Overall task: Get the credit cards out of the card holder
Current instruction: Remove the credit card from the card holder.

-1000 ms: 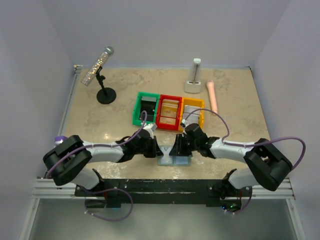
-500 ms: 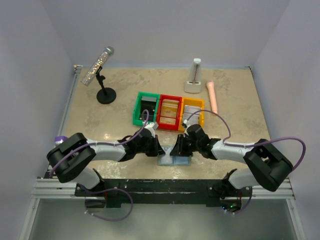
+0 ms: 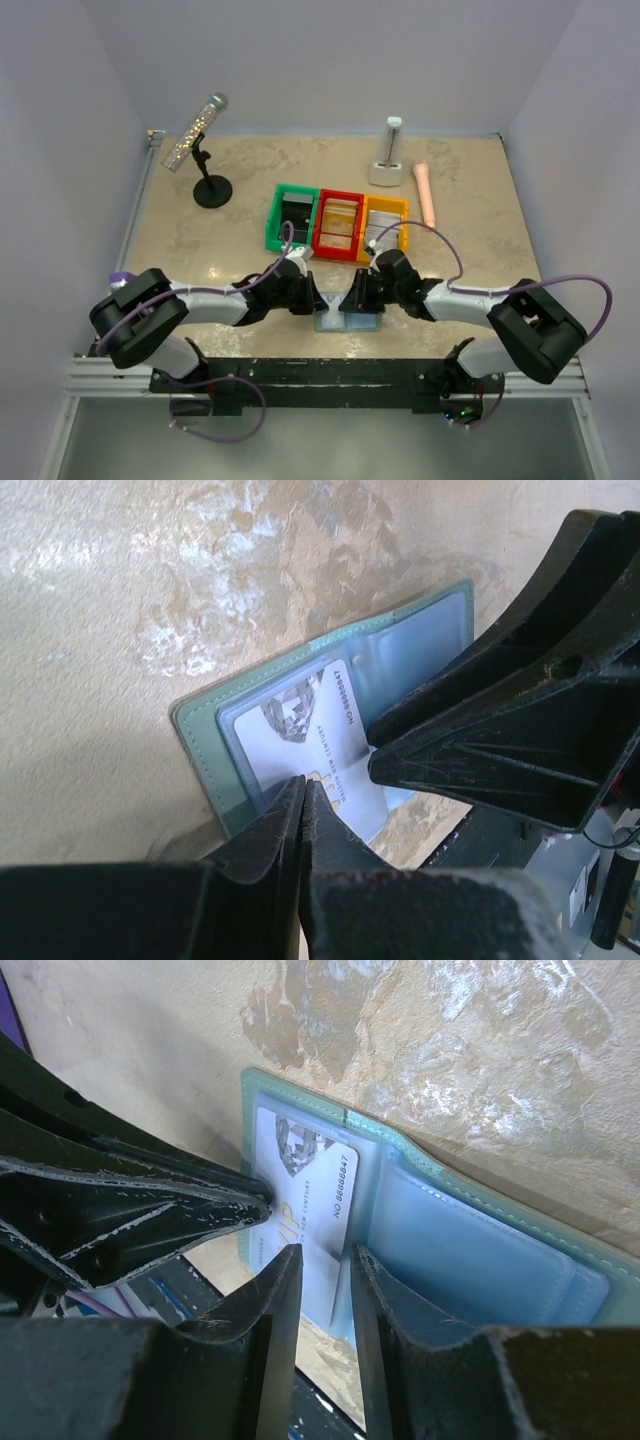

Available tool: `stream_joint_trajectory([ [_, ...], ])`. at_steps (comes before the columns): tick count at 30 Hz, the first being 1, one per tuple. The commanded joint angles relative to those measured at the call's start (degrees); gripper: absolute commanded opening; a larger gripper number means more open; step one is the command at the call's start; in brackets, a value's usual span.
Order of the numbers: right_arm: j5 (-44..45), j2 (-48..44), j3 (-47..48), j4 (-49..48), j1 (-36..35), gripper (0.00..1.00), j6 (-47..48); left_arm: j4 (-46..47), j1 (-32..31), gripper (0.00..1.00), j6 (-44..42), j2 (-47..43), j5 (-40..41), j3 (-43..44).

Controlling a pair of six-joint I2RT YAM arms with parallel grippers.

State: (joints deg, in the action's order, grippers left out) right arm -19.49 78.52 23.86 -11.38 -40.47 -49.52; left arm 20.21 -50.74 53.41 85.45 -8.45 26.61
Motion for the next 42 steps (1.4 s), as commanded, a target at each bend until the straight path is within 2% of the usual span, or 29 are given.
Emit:
stream_joint_trajectory([
  [1,-0.8,-0.2,-0.7,-1.9,0.1,0.32,-0.3,-2.1,0.1,0.07,-0.3,-3.4,0.6,-1.2],
  [10,-1.1,0.5,-0.1,-1.6,0.2,0.32,0.0,-5.0,0.0,0.09,-0.6,-8.3,0.4,-0.2],
  [20,-1.4,0.7,-0.3,-2.1,0.2,0.34,-0.1,-6.6,0.1,0.02,-0.1,-6.6,1.8,-1.6],
  [25,-1.5,0.8,-0.4,-2.3,0.2,0.38,-0.1,-8.0,0.1,0.00,-0.1,-5.2,2.4,-1.2],
  [42,-2.8,2.0,-1.3,-5.1,0.4,0.42,-1.4,-8.3,0.1,0.00,0.4,-1.6,2.8,-1.2],
])
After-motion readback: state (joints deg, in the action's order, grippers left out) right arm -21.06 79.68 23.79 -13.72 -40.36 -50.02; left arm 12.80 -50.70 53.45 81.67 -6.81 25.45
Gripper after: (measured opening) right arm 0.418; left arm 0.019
